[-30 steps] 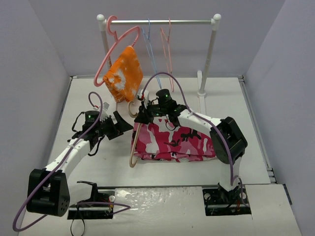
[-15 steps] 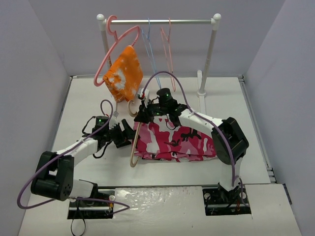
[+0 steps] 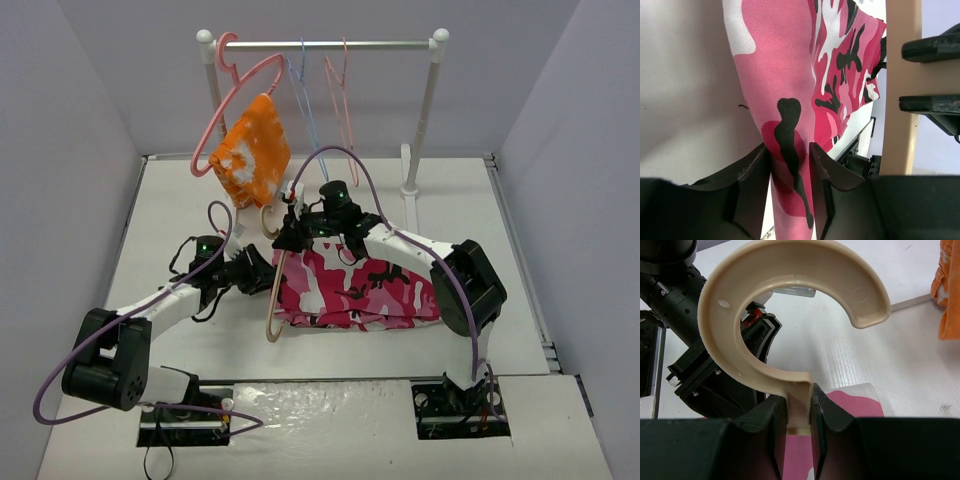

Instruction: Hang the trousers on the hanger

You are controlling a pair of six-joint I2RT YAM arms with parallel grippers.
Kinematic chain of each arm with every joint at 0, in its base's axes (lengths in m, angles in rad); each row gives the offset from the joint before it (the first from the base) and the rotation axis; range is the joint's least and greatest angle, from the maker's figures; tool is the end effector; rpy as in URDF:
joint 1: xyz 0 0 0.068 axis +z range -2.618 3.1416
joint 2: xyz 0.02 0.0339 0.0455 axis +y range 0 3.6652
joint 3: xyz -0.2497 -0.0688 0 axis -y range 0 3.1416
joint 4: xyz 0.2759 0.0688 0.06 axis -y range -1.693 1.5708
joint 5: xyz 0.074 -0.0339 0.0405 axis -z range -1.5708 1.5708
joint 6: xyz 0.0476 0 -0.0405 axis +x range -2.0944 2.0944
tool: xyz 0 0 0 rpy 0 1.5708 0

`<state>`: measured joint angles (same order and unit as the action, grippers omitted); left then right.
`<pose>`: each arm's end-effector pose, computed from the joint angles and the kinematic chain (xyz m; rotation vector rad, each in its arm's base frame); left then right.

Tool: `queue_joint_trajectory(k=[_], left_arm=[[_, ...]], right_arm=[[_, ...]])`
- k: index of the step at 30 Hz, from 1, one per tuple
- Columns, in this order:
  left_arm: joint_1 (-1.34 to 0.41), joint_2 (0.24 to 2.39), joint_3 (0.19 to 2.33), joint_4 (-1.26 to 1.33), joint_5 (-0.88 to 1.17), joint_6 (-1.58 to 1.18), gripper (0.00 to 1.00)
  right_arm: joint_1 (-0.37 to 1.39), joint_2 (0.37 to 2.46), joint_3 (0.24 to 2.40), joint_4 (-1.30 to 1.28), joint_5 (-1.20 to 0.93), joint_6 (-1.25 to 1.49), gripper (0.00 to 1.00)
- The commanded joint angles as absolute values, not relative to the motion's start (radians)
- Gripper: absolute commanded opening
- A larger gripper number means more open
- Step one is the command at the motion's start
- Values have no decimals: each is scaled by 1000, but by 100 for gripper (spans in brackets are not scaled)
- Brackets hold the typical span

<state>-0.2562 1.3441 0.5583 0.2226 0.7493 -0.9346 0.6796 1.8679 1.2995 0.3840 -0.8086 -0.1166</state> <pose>0.2756 -0.1057 0.1459 -0.2936 2.3225 -1.4521 0.3385 0.3178 0.2347 -1.2340 1.3525 1.1072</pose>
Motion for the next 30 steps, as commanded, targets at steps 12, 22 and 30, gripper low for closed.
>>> queue_joint_trajectory(k=[12,22,30], left_arm=[[-227,1244,844,-103,843,-681,0],[-203,1219,1143,-499,861,-433,0],[-163,1178,1320,-671,868,-352,0]], right_arm=[[675,1699,1260,473,-955,-99,0],[670,1643,1233,414,-1027,-135,0],[649,1616,1189,432,-1051,-137,0]])
